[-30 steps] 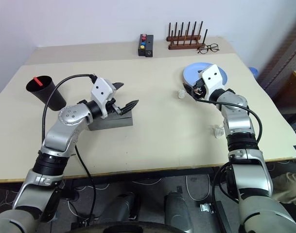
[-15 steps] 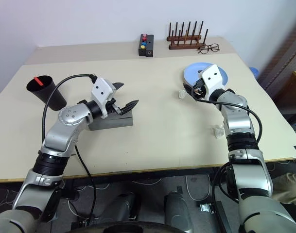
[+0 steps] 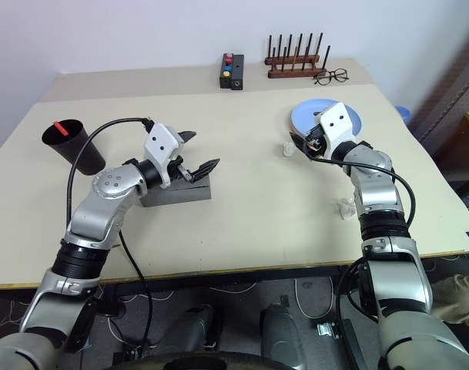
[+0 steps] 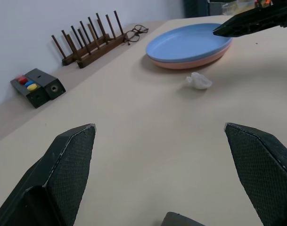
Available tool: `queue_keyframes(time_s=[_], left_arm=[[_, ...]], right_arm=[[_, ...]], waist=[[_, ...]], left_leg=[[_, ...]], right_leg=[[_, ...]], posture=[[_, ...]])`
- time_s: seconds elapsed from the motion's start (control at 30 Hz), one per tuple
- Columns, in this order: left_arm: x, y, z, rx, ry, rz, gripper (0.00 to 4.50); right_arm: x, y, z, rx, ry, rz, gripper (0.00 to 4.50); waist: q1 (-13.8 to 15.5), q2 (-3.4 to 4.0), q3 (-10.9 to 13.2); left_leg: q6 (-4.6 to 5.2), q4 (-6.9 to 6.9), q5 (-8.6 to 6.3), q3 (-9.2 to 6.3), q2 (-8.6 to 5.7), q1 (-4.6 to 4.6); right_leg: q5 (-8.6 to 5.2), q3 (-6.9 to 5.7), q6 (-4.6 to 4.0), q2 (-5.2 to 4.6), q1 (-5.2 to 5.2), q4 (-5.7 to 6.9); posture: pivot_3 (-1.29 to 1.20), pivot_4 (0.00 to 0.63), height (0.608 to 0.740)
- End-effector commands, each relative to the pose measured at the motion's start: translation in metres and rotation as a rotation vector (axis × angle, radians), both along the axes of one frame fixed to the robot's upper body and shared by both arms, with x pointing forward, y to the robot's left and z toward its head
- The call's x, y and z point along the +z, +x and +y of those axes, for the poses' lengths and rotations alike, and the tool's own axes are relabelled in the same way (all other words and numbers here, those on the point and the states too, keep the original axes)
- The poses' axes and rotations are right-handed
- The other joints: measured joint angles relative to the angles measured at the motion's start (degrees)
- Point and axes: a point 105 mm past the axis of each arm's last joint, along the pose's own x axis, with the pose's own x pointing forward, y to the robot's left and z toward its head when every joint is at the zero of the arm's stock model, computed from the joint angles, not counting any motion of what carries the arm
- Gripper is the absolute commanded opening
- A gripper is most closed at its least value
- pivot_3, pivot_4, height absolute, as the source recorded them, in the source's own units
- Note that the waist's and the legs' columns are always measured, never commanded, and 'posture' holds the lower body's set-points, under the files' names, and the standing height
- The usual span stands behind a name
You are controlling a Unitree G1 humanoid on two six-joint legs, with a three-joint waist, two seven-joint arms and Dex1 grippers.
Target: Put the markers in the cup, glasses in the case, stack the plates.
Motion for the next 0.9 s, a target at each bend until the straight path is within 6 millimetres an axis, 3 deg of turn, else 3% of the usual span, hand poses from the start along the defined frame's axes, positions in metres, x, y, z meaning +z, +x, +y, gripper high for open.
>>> queue_keyframes(time_s=[0.03,0.37,0.57,0.9], left_arm=[[0.012,-0.005,0.000,-0.018,0.002,-0.058,4.50],[0.006,-0.028,-0.016,-0.168,-0.015,-0.053,4.50],[0.001,-0.044,-0.015,-0.271,-0.001,-0.015,4.50],[-0.016,-0.069,-0.013,-0.442,0.065,0.051,4.50]], right_arm=[[0.015,-0.003,-0.001,0.014,0.002,-0.048,3.90],[0.001,-0.014,-0.004,0.059,-0.027,0.019,3.90],[-0.001,-0.028,-0.013,0.098,-0.048,0.065,3.90],[-0.006,-0.067,-0.047,0.121,-0.103,0.188,3.90]], waist=[[0.06,0.01,0.02],[1.08,0.10,0.21],[1.24,0.10,0.44],[1.39,0.19,0.74]], left_leg=[[0.00,0.00,0.00,0.00,0.00,0.00],[0.00,-0.03,-0.01,0.01,0.00,0.00],[0.04,-0.04,-0.03,0.00,0.00,0.00],[0.10,-0.08,-0.08,0.00,0.01,0.00]], right_leg=[[0.00,0.00,0.00,0.00,0.00,0.00],[0.00,0.01,0.00,-0.01,0.00,-0.04],[0.00,0.00,-0.01,-0.03,0.01,-0.06],[-0.01,-0.02,-0.02,-0.12,0.07,-0.17]], posture=[[0.00,0.150,0.740],[0.00,0.150,0.740],[0.00,0.150,0.740],[0.00,0.150,0.740]])
